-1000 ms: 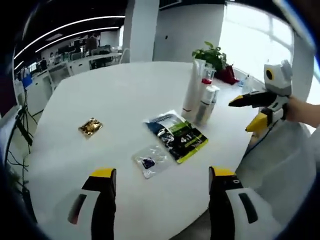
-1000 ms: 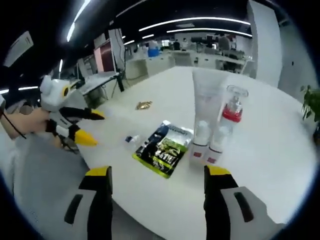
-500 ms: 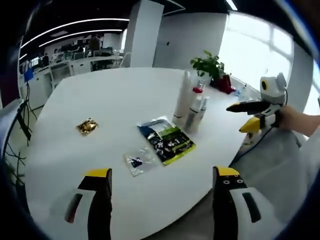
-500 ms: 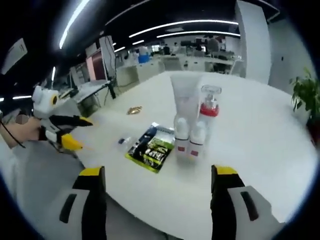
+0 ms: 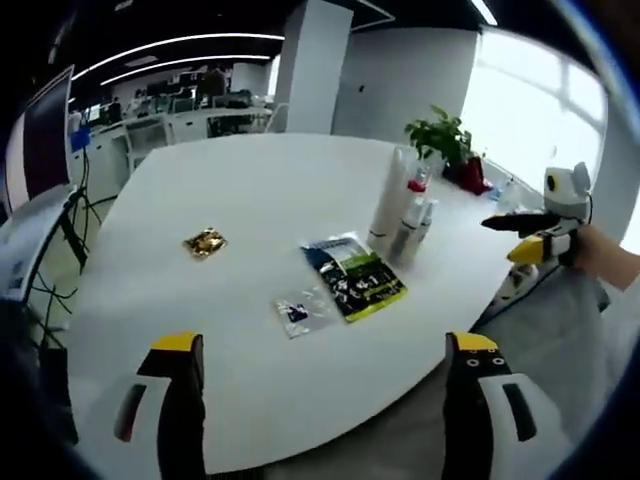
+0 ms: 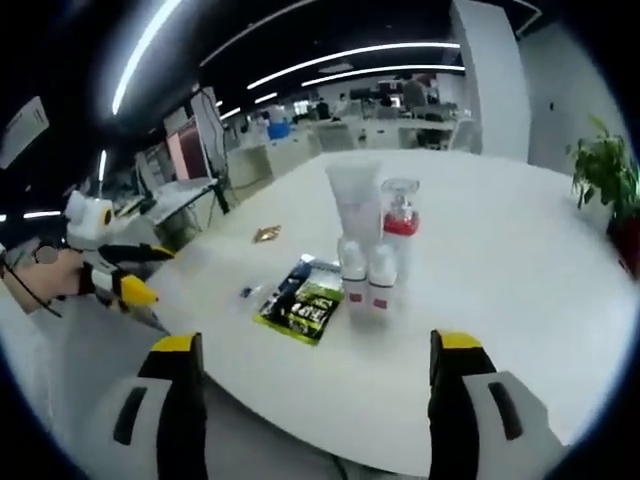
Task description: Arrange the skincare products in the storage area until every visible bottle or jar stands upright without overlapping.
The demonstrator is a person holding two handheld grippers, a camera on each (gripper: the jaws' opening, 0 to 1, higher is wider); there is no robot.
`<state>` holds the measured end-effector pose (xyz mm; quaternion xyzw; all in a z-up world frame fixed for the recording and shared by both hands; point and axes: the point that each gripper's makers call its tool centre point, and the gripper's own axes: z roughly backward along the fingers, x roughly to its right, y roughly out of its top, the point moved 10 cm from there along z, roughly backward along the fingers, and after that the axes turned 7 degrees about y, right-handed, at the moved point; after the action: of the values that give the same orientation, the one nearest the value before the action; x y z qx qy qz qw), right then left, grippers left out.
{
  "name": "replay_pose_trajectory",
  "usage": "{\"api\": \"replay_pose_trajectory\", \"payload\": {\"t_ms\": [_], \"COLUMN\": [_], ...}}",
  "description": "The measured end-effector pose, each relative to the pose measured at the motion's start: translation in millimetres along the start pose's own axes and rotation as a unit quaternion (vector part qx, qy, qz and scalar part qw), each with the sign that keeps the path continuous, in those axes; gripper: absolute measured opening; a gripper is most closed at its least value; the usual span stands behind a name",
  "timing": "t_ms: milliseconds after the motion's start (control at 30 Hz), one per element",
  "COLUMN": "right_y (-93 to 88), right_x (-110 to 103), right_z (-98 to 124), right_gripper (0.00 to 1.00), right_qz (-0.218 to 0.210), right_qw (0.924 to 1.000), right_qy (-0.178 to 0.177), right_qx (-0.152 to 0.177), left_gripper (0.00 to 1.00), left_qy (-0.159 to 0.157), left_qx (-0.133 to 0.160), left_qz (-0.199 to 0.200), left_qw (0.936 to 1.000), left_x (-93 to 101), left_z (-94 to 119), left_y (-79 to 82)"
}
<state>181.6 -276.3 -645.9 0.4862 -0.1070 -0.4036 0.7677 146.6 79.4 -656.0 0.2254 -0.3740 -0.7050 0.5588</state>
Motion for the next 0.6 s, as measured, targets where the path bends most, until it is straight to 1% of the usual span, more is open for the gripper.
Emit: {"api": "replay_pose_trajectory", "payload": {"t_ms": [167, 367, 600], "right_y": [0.1, 0.3, 0.3], "right_x": [0.4, 0.0, -1.3], "right_z": [-1.0, 1.3, 2.8], "right_gripper": [0.94, 0.94, 0.93], "right_qz": [0.003, 0.003, 0.003], "right_qw": [1.0, 0.9999, 0.9999], "right_qy": [-0.002, -0.007, -0.011], "right_qx": [0.002, 0.009, 0.009], "left_gripper": [0.97, 0.99, 0.99], "left_qy": [0.001, -0.001, 0.0], "left_qx": [-0.005, -0.002, -0.002], "left_qz": [-0.006, -0.009, -0.008], "left_qw": [1.0, 1.0, 1.0], "left_x": [4.2, 6.6, 2.4], "left_z": [5.3, 7.6, 7.2], "left_y": [-0.7, 1.1, 1.3]}}
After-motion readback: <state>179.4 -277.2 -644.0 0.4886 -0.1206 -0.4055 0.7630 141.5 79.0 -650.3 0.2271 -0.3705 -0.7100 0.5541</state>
